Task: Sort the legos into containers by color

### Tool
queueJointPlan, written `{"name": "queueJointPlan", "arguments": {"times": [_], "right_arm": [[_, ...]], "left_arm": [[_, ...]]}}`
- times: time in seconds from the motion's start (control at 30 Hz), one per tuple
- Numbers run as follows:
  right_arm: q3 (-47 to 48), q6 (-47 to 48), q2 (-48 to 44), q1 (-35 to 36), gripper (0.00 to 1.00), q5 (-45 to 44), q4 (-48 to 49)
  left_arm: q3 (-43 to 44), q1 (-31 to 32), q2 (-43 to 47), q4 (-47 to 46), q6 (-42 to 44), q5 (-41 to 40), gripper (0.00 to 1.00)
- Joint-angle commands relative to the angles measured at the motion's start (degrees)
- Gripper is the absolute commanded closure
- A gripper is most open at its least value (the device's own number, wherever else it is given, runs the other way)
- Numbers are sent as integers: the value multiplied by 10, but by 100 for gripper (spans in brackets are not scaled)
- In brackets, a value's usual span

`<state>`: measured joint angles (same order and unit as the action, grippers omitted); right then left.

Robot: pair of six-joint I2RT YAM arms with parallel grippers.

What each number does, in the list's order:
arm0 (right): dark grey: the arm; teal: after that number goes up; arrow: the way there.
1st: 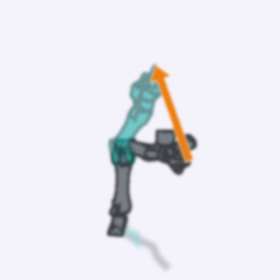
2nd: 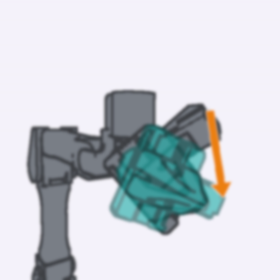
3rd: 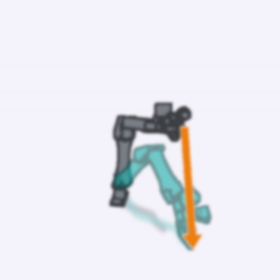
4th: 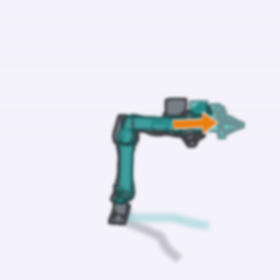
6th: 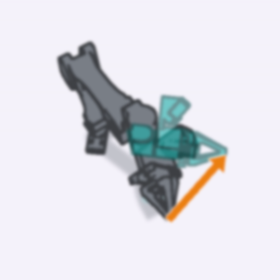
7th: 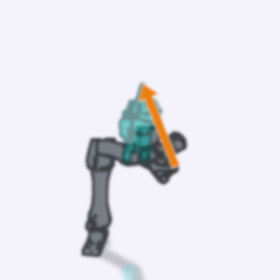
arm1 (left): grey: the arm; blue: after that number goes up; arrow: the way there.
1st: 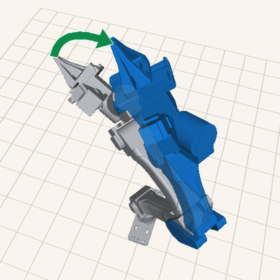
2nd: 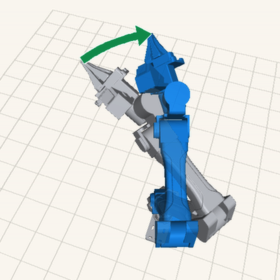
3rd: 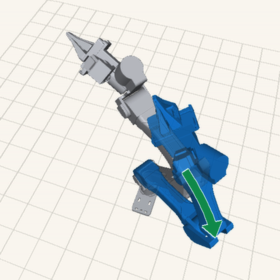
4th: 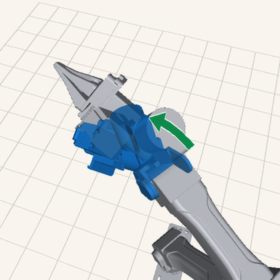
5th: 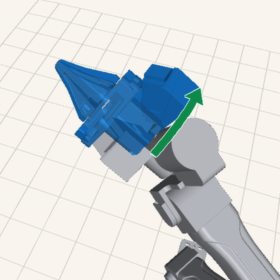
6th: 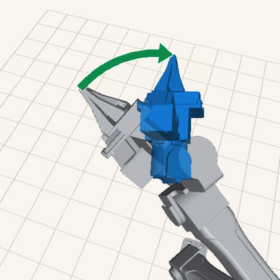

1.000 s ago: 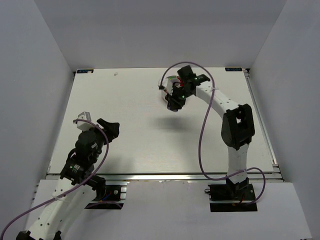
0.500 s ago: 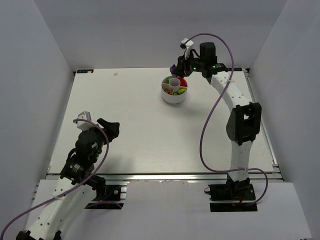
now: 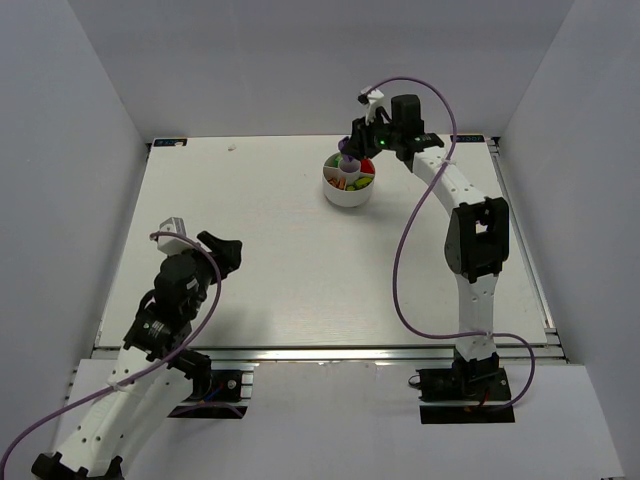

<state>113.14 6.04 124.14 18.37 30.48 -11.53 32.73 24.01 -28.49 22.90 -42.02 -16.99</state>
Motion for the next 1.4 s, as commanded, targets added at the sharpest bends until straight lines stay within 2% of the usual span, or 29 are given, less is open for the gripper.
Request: {"name": "queueJointPlan", "arguments": {"times": [0.0,0.13,0.3,0.4,0.5,0.53,0.7,0.73,0.9,0.93,1.07,1.13,1.23,1.37], "right_arm": [[8,2,8,-5,99,-8,29],[8,12,17,-5,89,-11,23],[8,20,29,-7,83,-15,20],[9,23,33,-8,73,-17,21],[10,33,37,-8,53,-23,21],[11,34,37,-9,43,-20,21],[14,42,16,-15,20,-7,19],[9,42,-1,-18,11,-2,19],[-24,56,-79,-25,11,-14,1],[-37,70,-118,-29,11,-19,3],[-152,78,-214,-33,10,-80,-4],[-171,70,-257,-39,11,-102,-52],[-182,58,-301,-54,11,-109,-139],[-254,21,-377,-69,11,-154,-156]], "left_arm": [[18,0,-12,-23,4,13,29],[20,0,-24,-35,5,18,29],[22,0,-34,-40,7,21,29],[23,0,-36,-42,8,21,28],[24,0,-39,-42,7,21,28],[26,0,-39,-42,8,21,28],[30,0,-46,-51,8,24,28],[31,0,-49,-53,8,28,28],[38,0,-65,-79,16,43,25],[40,0,-68,-83,18,48,23],[51,0,-98,-117,28,73,6],[55,0,-109,-131,33,79,2],[60,0,-132,-159,37,94,2],[70,0,-163,-193,39,115,2]]}}
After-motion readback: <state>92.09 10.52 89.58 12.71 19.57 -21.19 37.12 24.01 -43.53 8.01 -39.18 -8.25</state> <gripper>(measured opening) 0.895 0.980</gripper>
